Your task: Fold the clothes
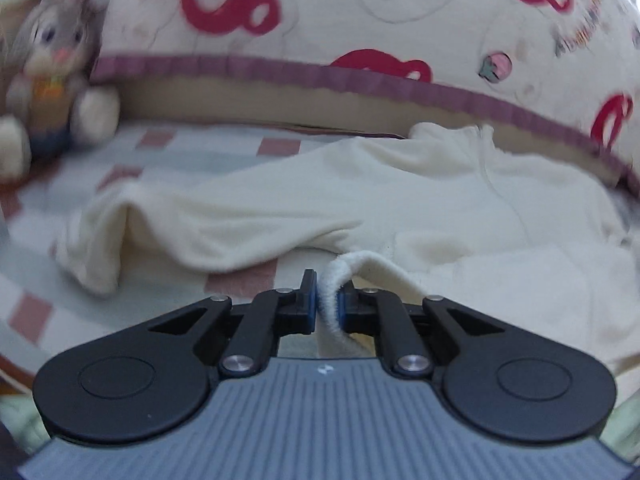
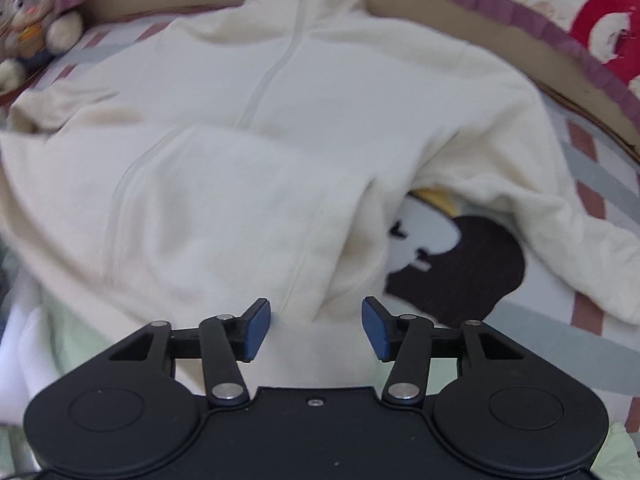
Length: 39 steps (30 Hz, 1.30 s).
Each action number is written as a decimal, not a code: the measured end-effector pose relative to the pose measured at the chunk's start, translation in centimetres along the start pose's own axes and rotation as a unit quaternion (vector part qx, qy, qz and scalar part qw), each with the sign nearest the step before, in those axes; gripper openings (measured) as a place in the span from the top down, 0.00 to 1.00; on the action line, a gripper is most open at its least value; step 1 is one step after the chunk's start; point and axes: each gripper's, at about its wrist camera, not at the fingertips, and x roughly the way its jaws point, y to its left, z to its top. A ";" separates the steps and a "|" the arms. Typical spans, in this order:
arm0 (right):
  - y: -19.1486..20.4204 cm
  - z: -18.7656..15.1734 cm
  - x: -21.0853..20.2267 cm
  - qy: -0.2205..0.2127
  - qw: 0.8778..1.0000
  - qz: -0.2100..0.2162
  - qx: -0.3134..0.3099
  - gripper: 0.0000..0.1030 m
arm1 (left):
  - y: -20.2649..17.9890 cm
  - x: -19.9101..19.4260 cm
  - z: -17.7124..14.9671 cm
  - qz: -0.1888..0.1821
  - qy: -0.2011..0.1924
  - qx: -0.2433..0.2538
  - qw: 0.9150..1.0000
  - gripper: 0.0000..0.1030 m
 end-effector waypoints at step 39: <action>3.7 -12.9 -12.8 -0.005 0.965 -0.012 -0.264 0.96 | 4.6 -15.0 -1.2 0.002 0.077 -0.088 0.993 0.99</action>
